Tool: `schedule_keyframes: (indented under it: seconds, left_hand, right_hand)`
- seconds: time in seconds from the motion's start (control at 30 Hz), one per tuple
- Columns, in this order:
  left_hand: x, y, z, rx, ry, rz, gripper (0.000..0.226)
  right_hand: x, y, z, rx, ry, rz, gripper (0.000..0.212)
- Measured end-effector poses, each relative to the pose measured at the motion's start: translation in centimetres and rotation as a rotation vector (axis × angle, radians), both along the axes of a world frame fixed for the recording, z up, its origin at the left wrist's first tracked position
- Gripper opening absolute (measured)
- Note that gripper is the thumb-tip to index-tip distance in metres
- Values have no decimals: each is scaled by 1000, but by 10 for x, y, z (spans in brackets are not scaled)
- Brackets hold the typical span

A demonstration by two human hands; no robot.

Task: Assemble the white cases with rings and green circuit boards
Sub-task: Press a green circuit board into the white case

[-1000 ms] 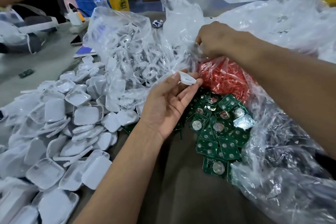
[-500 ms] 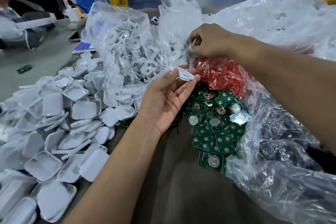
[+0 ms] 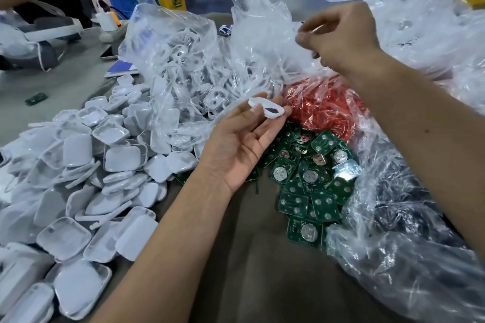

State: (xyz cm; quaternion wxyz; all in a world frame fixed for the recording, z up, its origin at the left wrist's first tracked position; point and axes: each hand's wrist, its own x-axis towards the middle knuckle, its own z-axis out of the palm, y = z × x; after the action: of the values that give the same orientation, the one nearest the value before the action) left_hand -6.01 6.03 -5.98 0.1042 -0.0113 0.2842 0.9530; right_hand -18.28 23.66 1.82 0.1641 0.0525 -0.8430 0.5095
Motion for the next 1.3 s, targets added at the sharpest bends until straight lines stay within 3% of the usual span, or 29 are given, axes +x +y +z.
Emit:
schedule_keyframes:
  seconds: [0.1, 0.23, 0.43, 0.57, 0.67, 0.87, 1.03, 1.2, 1.3]
  left_hand:
    - [-2, -4, -1, -15, 37, -39, 56]
    - [-6, -13, -2, -64, 44, -48, 52]
    - [-5, -13, -4, -181, 70, -68, 49]
    - [-4, -13, -4, -216, 111, -73, 48]
    - [-4, -12, -4, -239, 126, -62, 49]
    - [-6, -11, -7, -322, 159, -30, 47]
    - [-4, -9, -6, -347, 193, -38, 47]
    - [-2, -12, -1, -277, 175, -76, 48]
    - [-3, -15, 1, -215, 112, -42, 53]
  right_hand:
    - [46, 2, -13, -448, -143, 177, 14]
    - [95, 9, -40, -605, -239, 314, 15]
    - [112, 13, -62, -611, -81, 440, 13]
    - [110, 12, -68, -511, 55, 481, 29]
    - [110, 9, -72, -449, 99, 489, 28]
    - [111, 9, -70, -552, 73, 450, 6]
    - [111, 7, -72, -564, 70, 356, 33]
    - [109, 11, -67, -617, 5, 347, 6]
    - [107, 13, -67, -676, -21, 328, 17]
